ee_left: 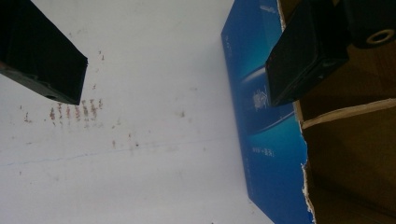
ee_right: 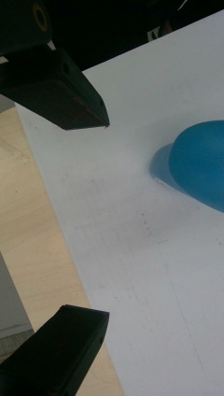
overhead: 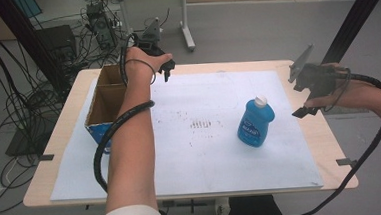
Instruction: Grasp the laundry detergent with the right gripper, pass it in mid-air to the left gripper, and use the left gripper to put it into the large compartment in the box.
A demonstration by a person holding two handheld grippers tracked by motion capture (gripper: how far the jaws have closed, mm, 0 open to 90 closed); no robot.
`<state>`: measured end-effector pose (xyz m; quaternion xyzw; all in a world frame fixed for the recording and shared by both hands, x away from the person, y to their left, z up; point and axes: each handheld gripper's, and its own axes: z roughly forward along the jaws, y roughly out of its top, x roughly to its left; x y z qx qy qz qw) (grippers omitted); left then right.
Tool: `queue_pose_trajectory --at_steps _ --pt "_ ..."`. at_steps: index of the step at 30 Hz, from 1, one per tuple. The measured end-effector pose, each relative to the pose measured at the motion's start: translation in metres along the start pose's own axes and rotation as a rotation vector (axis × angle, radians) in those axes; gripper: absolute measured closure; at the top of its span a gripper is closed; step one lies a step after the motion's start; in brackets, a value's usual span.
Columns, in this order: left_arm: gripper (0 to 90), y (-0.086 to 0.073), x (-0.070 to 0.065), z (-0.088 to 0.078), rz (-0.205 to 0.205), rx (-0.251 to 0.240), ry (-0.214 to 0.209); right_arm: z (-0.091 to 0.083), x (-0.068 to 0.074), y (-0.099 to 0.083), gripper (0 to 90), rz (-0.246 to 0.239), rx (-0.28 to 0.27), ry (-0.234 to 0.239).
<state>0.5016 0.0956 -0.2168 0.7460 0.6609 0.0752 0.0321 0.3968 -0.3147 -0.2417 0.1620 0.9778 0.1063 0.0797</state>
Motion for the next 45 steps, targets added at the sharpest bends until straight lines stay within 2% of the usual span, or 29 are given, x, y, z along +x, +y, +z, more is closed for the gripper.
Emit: queue_pose_trajectory --at_steps 19,28,33,45 --pt "6.1 -0.001 0.002 -0.001 0.003 -0.002 -0.004 0.007 0.001 -0.011 6.4 0.024 0.002 -0.006" --pt "6.1 -0.003 0.005 0.0 -0.001 -0.004 -0.008 0.035 0.016 -0.031 6.0 0.08 -0.009 0.019" --pt "6.1 -0.004 0.006 -0.001 0.0 -0.008 -0.012 0.048 0.026 -0.042 5.4 0.118 -0.049 0.018" --pt "6.1 -0.008 0.006 0.001 -0.002 -0.004 -0.015 0.082 0.051 -0.055 4.9 0.229 -0.235 0.01"
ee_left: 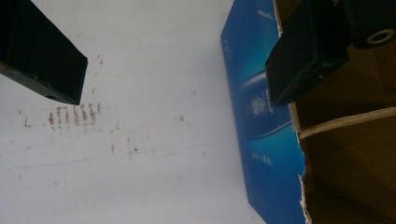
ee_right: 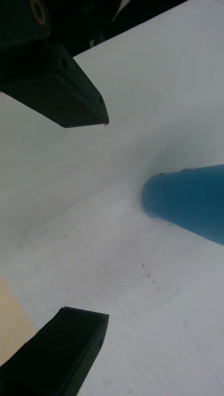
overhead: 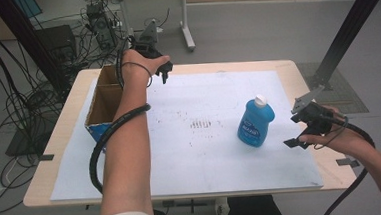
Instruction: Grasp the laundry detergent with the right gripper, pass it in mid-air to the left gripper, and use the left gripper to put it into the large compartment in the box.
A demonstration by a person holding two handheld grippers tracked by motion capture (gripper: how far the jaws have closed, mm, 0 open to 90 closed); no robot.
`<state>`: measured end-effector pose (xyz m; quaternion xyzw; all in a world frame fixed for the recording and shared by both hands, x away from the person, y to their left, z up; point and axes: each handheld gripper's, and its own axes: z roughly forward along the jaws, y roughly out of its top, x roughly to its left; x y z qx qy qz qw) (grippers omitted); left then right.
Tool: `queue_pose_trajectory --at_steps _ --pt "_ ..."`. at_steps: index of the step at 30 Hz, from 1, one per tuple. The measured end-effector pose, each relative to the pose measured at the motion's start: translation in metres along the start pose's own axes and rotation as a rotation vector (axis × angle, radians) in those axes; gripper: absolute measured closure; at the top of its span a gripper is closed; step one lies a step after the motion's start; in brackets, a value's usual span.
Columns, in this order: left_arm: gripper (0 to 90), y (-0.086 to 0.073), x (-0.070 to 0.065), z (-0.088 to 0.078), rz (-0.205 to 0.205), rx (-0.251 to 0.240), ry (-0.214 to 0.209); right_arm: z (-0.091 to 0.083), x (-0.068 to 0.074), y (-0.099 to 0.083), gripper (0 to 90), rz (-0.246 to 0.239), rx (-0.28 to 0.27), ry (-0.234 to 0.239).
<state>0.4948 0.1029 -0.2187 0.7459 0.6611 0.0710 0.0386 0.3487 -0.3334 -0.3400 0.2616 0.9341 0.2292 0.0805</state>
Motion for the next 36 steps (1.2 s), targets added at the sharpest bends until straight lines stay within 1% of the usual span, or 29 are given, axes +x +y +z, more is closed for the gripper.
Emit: queue_pose_trajectory --at_steps 2,6,7,8,9,10,11,12,13,14,18,23,28,30,34,36 --pt "6.1 0.0 0.0 0.0 0.002 0.003 0.001 0.006 0.003 -0.002 4.9 0.018 -0.03 0.0" --pt "6.1 0.0 0.0 0.001 0.001 0.002 0.0 0.017 0.007 -0.005 4.3 0.046 -0.086 -0.037" --pt "6.1 0.0 0.0 0.001 0.001 0.003 0.001 0.018 0.006 -0.005 4.3 0.037 -0.101 -0.041" --pt "6.1 0.0 0.0 0.001 0.001 0.001 0.001 0.02 0.007 -0.005 4.3 0.044 -0.113 -0.044" --pt "6.1 0.0 0.0 0.001 0.001 0.001 0.001 0.02 0.007 -0.005 4.3 0.044 -0.113 -0.044" --pt "6.1 0.0 0.001 0.001 -0.003 -0.001 0.007 0.024 0.009 -0.006 5.2 0.066 -0.128 -0.046" --pt "6.1 0.0 0.001 0.0 -0.001 0.004 0.009 0.026 0.009 -0.007 5.4 0.067 -0.141 -0.049" --pt "6.1 0.0 0.001 0.0 -0.001 0.004 0.009 0.026 0.009 -0.007 5.4 0.067 -0.141 -0.049" --pt "6.1 0.0 0.002 0.0 -0.003 0.002 0.011 0.029 0.009 -0.008 5.2 0.085 -0.167 -0.05" --pt "6.1 0.0 0.002 0.0 -0.002 0.003 0.012 0.031 0.009 -0.009 5.2 0.094 -0.18 -0.049" --pt "6.1 -0.001 0.001 0.0 0.0 0.003 0.012 0.041 0.011 -0.01 4.9 0.114 -0.223 -0.054" --pt "6.1 -0.001 0.0 0.002 0.0 0.007 0.012 0.048 0.015 -0.008 4.7 0.123 -0.294 -0.063" --pt "6.1 -0.001 -0.002 0.004 0.001 0.011 0.012 0.053 0.02 -0.003 3.8 0.147 -0.361 -0.069" --pt "6.1 -0.001 -0.002 0.004 0.001 0.01 0.013 0.054 0.021 -0.002 3.8 0.149 -0.372 -0.069" --pt "6.1 0.0 -0.002 0.006 0.002 0.015 0.011 0.058 0.023 0.004 3.1 0.159 -0.414 -0.08" --pt "6.1 0.0 -0.003 0.007 0.0 0.015 0.01 0.059 0.024 0.007 3.1 0.161 -0.426 -0.085"
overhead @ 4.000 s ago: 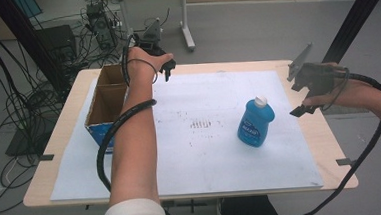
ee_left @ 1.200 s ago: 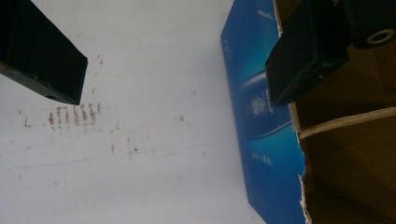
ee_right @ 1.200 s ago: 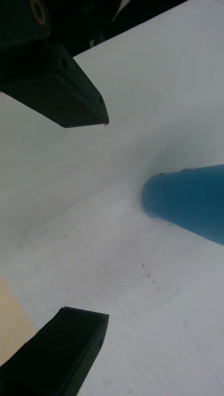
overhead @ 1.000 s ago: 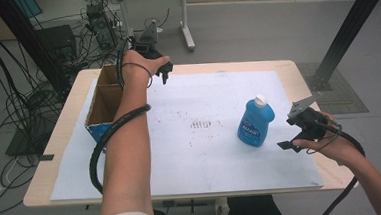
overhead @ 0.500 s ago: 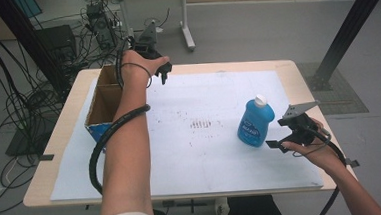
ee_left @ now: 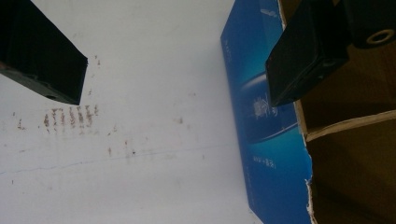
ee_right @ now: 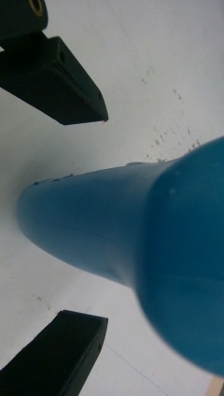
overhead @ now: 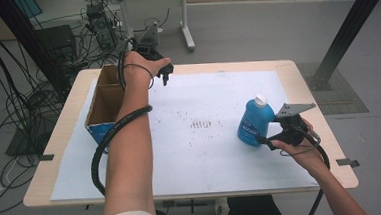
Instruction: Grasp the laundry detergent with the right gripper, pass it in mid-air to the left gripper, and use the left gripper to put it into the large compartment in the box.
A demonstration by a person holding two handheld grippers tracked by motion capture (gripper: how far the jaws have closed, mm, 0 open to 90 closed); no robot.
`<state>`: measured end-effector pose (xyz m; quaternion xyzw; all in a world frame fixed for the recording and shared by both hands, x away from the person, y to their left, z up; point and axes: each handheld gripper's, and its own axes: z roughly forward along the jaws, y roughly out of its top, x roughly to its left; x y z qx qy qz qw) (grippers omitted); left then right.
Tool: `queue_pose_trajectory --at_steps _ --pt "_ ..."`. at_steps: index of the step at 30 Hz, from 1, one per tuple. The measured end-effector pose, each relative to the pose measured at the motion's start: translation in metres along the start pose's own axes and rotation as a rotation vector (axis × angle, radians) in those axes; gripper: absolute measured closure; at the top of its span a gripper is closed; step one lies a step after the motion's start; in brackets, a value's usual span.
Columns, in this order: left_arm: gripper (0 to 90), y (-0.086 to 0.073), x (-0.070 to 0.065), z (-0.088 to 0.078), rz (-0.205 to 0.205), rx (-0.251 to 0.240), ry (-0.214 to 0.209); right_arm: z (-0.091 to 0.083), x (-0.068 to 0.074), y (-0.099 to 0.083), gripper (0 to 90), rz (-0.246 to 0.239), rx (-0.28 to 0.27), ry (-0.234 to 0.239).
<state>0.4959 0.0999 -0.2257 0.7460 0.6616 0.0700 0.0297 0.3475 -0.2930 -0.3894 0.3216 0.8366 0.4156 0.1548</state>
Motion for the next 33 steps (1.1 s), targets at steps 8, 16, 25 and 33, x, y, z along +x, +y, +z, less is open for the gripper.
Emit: queue_pose_trajectory --at_steps 8,16,25,33 --pt "6.1 0.002 -0.002 0.002 0.008 0.003 -0.003 0.009 0.003 0.008 2.5 0.005 -0.068 -0.016" --pt "6.1 0.002 0.001 0.005 0.002 0.009 -0.002 0.016 0.004 0.01 2.0 0.021 -0.107 -0.013" --pt "6.1 0.003 0.0 0.006 0.0 0.01 -0.001 0.016 0.006 0.01 2.0 0.013 -0.141 -0.021" --pt "6.1 0.005 -0.002 0.007 0.009 0.014 -0.001 0.015 0.006 0.011 1.8 0.008 -0.147 -0.034"
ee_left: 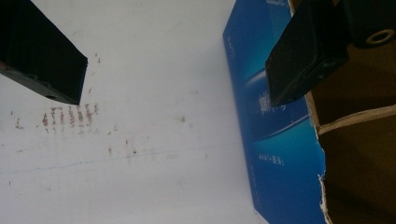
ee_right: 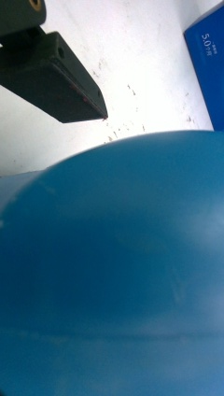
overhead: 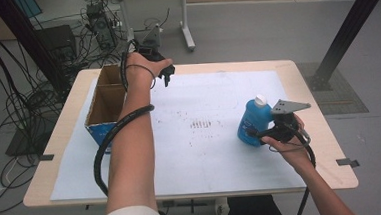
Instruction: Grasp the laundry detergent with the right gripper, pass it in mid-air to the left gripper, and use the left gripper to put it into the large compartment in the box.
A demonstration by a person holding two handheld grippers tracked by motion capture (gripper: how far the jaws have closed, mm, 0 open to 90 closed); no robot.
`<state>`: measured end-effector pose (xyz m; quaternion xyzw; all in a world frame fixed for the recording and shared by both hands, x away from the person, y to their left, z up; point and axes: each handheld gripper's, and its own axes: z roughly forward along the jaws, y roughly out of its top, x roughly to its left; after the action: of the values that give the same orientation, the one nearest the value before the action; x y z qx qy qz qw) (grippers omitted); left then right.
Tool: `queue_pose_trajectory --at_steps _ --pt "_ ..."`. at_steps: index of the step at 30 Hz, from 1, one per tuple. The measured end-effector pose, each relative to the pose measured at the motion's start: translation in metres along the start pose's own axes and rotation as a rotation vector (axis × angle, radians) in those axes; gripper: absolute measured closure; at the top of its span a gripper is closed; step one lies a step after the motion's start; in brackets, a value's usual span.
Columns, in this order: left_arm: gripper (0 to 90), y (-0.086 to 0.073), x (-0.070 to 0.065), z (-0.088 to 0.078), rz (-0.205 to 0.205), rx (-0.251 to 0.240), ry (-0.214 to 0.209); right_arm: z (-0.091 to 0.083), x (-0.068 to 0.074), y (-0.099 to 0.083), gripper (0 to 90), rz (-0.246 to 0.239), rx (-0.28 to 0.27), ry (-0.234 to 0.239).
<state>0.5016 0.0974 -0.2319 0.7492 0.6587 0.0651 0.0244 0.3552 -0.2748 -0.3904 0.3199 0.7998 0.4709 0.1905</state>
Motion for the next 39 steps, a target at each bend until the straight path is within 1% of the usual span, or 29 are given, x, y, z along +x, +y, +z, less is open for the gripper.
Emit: queue_pose_trajectory --at_steps 10,24,39 --pt "6.1 0.0002 0.0009 -0.0005 0.0 0.0 0.001 0.0008 0.0014 0.0004 1.6 0.005 -0.01 -0.012" --pt "6.1 -0.001 0.0021 -0.0019 -0.005 -0.004 0.003 0.0012 0.0035 0.0015 1.6 0.005 -0.019 -0.012" --pt "6.1 0.0004 0.0015 -0.0028 -0.005 -0.003 0.003 -0.0005 0.0028 0.0009 1.7 0.001 -0.016 -0.018"
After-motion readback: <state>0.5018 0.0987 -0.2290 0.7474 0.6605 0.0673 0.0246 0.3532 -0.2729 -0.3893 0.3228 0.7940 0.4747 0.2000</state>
